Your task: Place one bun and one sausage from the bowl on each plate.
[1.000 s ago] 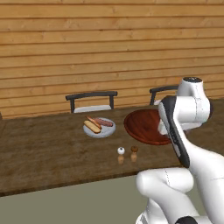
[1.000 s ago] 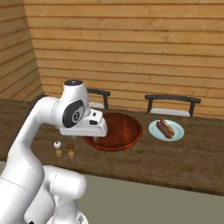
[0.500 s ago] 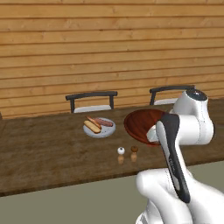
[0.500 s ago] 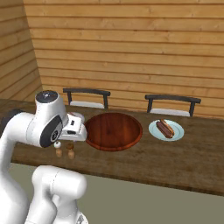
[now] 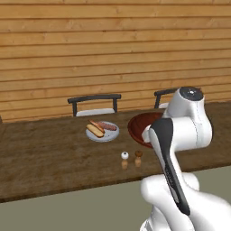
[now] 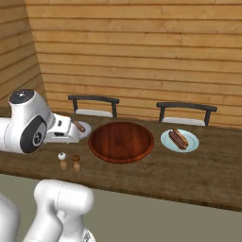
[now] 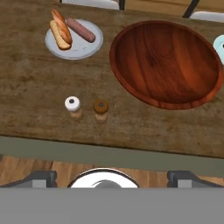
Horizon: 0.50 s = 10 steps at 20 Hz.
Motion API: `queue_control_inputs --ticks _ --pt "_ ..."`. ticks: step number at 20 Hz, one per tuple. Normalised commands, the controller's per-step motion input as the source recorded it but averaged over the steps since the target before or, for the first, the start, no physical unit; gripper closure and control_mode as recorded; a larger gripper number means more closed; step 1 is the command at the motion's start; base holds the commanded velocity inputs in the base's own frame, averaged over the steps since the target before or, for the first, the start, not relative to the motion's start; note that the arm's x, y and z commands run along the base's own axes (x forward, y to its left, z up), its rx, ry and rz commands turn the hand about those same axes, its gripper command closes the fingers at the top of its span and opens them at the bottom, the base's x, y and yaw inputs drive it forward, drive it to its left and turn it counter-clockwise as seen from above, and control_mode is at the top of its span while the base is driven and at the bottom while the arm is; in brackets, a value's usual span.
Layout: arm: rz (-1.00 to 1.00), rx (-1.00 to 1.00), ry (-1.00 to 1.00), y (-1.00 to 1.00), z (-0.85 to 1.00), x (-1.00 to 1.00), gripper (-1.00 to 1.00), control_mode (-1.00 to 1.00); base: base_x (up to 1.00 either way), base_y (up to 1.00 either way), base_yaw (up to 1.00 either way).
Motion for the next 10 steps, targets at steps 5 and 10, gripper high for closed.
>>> queue_control_inputs --ticks 5,10 --pt "0.01 -0.01 0.00 0.00 0.39 -0.41 -1.00 -1.00 0.00 0.00 0.00" --pt "0.00 0.01 -0.15 -0.24 -0.05 0.10 -1.00 -1.00 0.00 0.00 0.00"
